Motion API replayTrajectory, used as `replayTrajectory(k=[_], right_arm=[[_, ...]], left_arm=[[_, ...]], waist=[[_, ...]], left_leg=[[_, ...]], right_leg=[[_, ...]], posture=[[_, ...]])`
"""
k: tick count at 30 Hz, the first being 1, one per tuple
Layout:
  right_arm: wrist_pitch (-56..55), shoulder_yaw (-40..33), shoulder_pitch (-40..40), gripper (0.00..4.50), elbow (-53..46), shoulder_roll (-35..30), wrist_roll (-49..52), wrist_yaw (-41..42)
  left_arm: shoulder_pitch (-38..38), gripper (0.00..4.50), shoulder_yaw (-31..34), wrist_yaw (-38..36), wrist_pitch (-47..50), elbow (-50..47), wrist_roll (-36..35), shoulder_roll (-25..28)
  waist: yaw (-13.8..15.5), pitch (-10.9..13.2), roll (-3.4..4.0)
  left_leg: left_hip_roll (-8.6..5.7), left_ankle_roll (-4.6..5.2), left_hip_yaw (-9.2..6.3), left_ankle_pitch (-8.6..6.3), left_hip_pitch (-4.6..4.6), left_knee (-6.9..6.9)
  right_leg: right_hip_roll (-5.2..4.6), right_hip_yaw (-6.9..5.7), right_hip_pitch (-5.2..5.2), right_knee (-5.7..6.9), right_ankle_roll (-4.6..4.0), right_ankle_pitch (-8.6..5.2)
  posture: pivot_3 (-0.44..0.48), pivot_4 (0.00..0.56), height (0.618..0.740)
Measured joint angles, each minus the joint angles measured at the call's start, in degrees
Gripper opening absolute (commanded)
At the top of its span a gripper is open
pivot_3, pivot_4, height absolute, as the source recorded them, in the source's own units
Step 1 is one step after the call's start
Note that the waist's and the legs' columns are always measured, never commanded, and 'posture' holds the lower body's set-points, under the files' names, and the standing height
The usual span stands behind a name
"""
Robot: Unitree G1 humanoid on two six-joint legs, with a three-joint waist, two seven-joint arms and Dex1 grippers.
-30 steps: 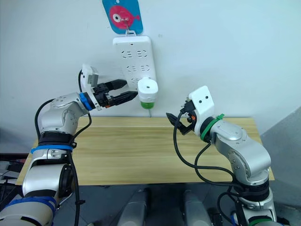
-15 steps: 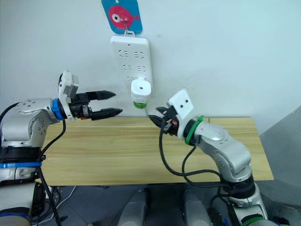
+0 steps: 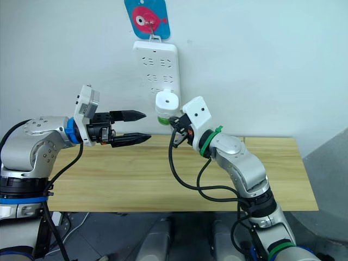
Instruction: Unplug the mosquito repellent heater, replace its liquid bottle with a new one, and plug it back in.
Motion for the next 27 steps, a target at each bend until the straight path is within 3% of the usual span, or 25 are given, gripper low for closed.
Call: replayTrajectory(k=[27], right_arm=[[-1.6,0.9,-1.7,0.05,3.7,3.5,-2.5,-0.7]], left_arm=[[0.0,4.50,-0.6,0.1,-0.7,1.4,0.0,-0.5]], waist=[[0.0,0.0,0.00]], left_leg=[[-0.01,0.00,0.01,0.00,0.01,0.02]], right_leg=[[0.00,0.01,0.01,0.02,0.00,-0.02]], posture=[[0.255,0.220,0.740]])
